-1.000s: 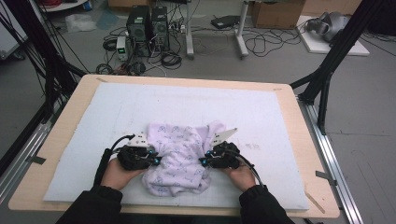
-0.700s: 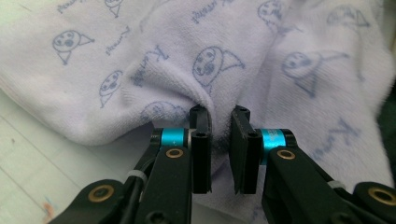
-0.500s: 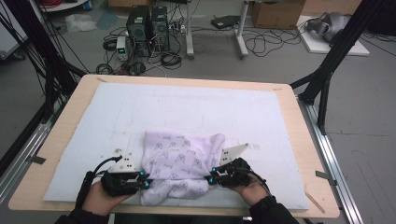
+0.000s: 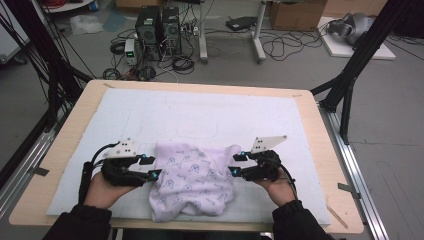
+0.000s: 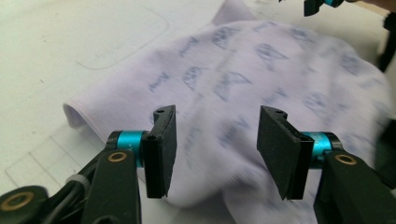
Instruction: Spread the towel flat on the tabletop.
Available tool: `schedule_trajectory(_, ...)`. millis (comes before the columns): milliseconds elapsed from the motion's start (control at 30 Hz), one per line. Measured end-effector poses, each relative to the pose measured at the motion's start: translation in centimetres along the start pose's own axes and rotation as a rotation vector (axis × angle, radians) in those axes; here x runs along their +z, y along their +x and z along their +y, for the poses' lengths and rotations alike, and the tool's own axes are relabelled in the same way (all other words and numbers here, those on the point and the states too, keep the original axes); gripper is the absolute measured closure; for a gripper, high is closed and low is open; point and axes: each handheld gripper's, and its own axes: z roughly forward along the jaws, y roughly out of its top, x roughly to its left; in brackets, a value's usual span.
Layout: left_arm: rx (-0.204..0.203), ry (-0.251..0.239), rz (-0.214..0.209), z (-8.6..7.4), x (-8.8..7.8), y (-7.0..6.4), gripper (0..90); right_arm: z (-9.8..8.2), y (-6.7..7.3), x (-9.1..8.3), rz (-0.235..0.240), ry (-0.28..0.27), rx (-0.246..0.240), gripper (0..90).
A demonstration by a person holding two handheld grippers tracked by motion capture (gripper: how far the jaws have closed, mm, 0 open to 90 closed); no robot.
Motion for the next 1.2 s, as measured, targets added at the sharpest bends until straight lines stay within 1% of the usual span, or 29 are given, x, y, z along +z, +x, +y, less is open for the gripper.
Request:
schedule_trajectory(33, 0.003, 0.018, 0.015, 0.1, 0.8, 0.3, 49.3, 0.0, -0.5, 0.4, -0.022, 0.007, -0.003, 50.0)
schedule_trajectory(67, 0.002, 0.056, 0.020, 0.2, 2.7, 1.0, 50.8, -0.2, -1.4, 1.5, -0.051, 0.046, 0.004, 48.3)
schedule_trajectory(100, 0.002, 0.056, 0.020, 0.2, 2.7, 1.0, 51.7, -0.2, -1.4, 1.5, -0.051, 0.046, 0.004, 48.3)
schedule_trajectory(133, -0.015, 0.101, 0.039, -0.1, 4.4, 1.8, 51.8, -0.5, -2.0, 2.8, -0.062, 0.090, 0.012, 47.7)
schedule_trajectory(167, -0.015, 0.101, 0.039, -0.1, 4.4, 1.8, 52.4, -0.7, -2.3, 3.3, -0.062, 0.114, 0.018, 47.8)
schedule_trajectory(200, -0.024, 0.154, 0.074, -0.5, 5.7, 2.5, 53.6, -0.9, -2.5, 3.7, -0.058, 0.130, 0.022, 48.3)
schedule_trajectory(233, -0.024, 0.154, 0.074, -0.5, 5.7, 2.5, 54.9, -0.9, -2.5, 3.7, -0.058, 0.130, 0.022, 48.3)
schedule_trajectory(267, -0.028, 0.208, 0.050, -1.1, 6.6, 2.8, 59.0, -1.1, -2.6, 4.5, -0.054, 0.166, 0.018, 50.4)
schedule_trajectory(300, -0.028, 0.208, 0.050, -1.1, 6.6, 2.8, 66.4, -1.2, -2.6, 4.9, -0.054, 0.188, 0.010, 52.4)
schedule_trajectory(333, -0.016, 0.231, 0.039, -1.3, 7.1, 2.7, 66.4, -1.2, -2.6, 4.9, -0.054, 0.188, 0.010, 52.4)
schedule_trajectory(367, 0.003, 0.220, 0.062, -1.4, 7.1, 2.4, 71.7, -1.3, -2.4, 5.1, -0.064, 0.186, 0.007, 56.2)
schedule_trajectory(400, 0.007, 0.229, 0.045, -1.3, 7.1, 2.3, 80.9, -1.2, -2.3, 5.3, -0.079, 0.181, -0.021, 68.9)
schedule_trajectory(433, 0.007, 0.229, 0.045, -1.3, 7.1, 2.3, 86.7, -1.2, -2.3, 5.3, -0.079, 0.181, -0.021, 68.9)
schedule_trajectory(467, 0.003, 0.232, 0.041, -1.3, 7.0, 2.3, 87.4, -1.2, -2.4, 5.3, -0.051, 0.180, -0.010, 82.4)
schedule_trajectory(533, 0.018, 0.243, 0.038, -1.4, 6.8, 2.0, 88.0, -1.2, -2.3, 5.1, -0.047, 0.185, -0.007, 84.9)
schedule_trajectory(600, 0.015, 0.238, 0.035, -1.5, 6.6, 1.9, 88.2, -1.2, -2.2, 4.9, -0.050, 0.192, -0.010, 85.4)
schedule_trajectory(667, -0.003, 0.223, 0.022, -2.0, 6.0, 1.7, 88.3, -1.1, -1.9, 3.6, -0.062, 0.186, -0.013, 85.7)
schedule_trajectory(700, 0.000, 0.223, 0.027, -2.2, 5.6, 1.5, 88.3, -1.1, -1.9, 3.6, -0.062, 0.186, -0.013, 85.7)
schedule_trajectory(733, 0.002, 0.217, 0.026, -2.5, 5.2, 1.4, 88.3, -1.2, -1.6, 2.6, -0.063, 0.178, -0.017, 85.8)
schedule_trajectory(800, -0.010, 0.209, 0.020, -3.0, 4.4, 1.1, 88.3, -1.3, -1.3, 2.1, -0.064, 0.178, -0.024, 85.8)
schedule_trajectory(833, -0.008, 0.209, 0.018, -3.2, 4.0, 0.9, 88.3, -1.4, -0.7, 1.1, -0.058, 0.181, -0.024, 85.9)
schedule_trajectory(867, -0.005, 0.208, 0.016, -3.4, 3.5, 0.6, 88.3, -1.4, -0.7, 1.1, -0.058, 0.181, -0.024, 85.9)
schedule_trajectory(933, 0.000, 0.202, 0.013, -3.8, 2.7, 0.1, 89.9, -2.0, 0.5, -0.2, -0.058, 0.183, -0.043, 86.0)
schedule_trajectory(967, 0.003, 0.205, 0.012, -4.0, 2.3, -0.2, 89.9, -2.0, 0.5, -0.2, -0.058, 0.183, -0.043, 86.0)
schedule_trajectory(1000, 0.006, 0.209, 0.015, -4.2, 1.9, -0.4, 89.7, -2.6, 1.0, -1.1, -0.052, 0.177, -0.045, 86.0)
schedule_trajectory(1067, 0.011, 0.209, -0.004, -4.6, 1.3, -0.6, 89.6, -2.9, 1.2, -1.4, -0.052, 0.175, -0.044, 85.9)
schedule_trajectory(1100, 0.020, 0.210, 0.009, -4.6, 1.0, -0.6, 88.8, -3.0, 1.3, -1.7, -0.050, 0.172, -0.045, 85.1)
schedule_trajectory(1133, 0.022, 0.203, 0.020, -4.4, 0.9, -0.5, 82.4, -3.1, 1.2, -2.1, -0.062, 0.153, -0.048, 79.1)
schedule_trajectory(1200, 0.010, 0.167, 0.035, -3.8, 0.7, 0.1, 76.0, -2.9, 0.5, -2.3, -0.079, 0.126, -0.013, 69.6)
